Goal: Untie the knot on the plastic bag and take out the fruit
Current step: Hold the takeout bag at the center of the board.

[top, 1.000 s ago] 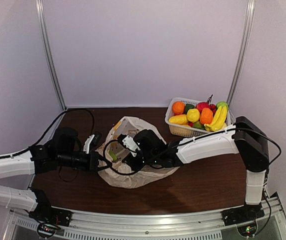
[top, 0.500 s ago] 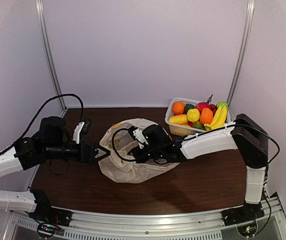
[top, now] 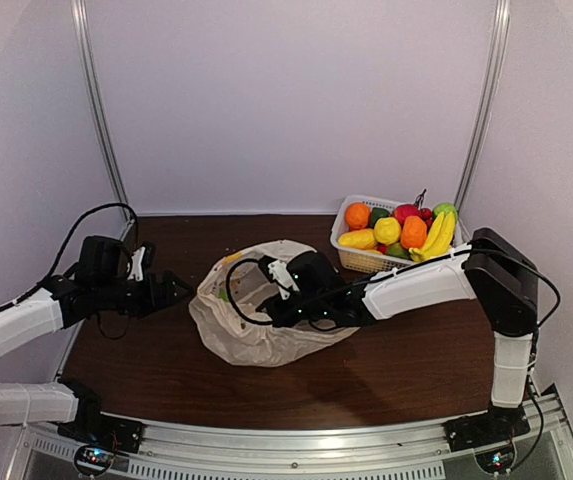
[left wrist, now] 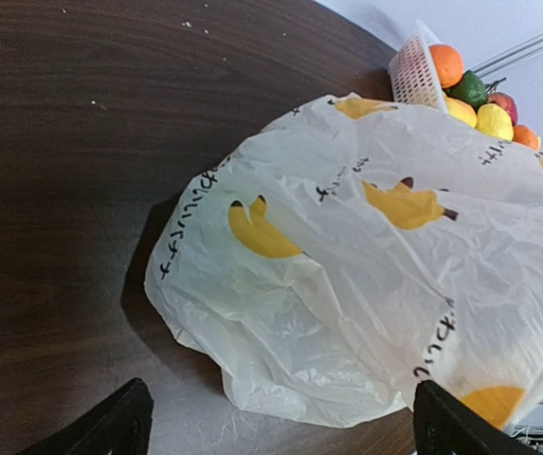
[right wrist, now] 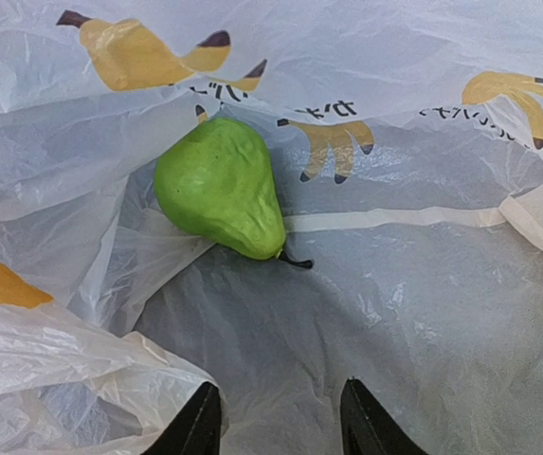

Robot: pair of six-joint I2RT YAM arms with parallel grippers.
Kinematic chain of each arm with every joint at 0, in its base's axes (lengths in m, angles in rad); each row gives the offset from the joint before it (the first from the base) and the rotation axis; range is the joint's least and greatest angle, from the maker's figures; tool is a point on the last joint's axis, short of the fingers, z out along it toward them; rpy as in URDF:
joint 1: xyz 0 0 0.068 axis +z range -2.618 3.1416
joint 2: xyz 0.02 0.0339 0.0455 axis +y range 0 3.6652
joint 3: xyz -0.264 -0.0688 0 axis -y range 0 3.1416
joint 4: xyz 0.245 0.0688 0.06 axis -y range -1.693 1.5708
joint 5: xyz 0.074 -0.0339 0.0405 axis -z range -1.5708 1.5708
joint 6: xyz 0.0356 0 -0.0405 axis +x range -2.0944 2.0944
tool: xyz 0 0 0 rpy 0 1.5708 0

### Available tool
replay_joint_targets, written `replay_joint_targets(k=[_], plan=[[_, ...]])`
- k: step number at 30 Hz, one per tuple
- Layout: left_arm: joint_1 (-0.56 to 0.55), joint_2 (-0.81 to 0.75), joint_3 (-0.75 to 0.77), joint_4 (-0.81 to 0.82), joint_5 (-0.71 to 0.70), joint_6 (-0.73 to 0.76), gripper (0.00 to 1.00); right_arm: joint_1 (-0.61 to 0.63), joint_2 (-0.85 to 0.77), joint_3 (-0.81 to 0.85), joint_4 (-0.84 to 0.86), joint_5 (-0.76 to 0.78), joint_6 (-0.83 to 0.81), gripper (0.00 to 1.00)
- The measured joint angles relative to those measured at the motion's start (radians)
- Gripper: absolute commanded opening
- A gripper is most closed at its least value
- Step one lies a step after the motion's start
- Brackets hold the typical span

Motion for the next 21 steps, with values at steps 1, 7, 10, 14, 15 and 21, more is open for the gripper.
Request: replay_joint_targets(k=[1,7,10,14,15,21], plan=[[0.005,0.043,0.003,0.026,0.006,0.003,0.98,0.000,0.000,0.000,0.000,-0.002,0.002,0.45],[0.015,0.310,0.082,0.142,0.013,0.029,0.98,0.000,-0.002,-0.001,0.007,-0.004,0.011,0.46],[0.019,0.403,0.127,0.187,0.017,0.043,0.95,-0.002,-0.002,-0.001,0.014,-0.004,0.018,0.48],[0.019,0.501,0.180,0.237,0.028,0.061,0.86,-0.002,-0.002,-0.002,0.027,-0.003,0.033,0.53],[0.019,0.520,0.189,0.244,0.031,0.066,0.84,-0.002,-0.002,-0.002,0.031,-0.003,0.035,0.55],[0.019,0.631,0.229,0.263,0.051,0.096,0.67,-0.007,-0.002,-0.001,0.047,0.018,0.074,0.70]])
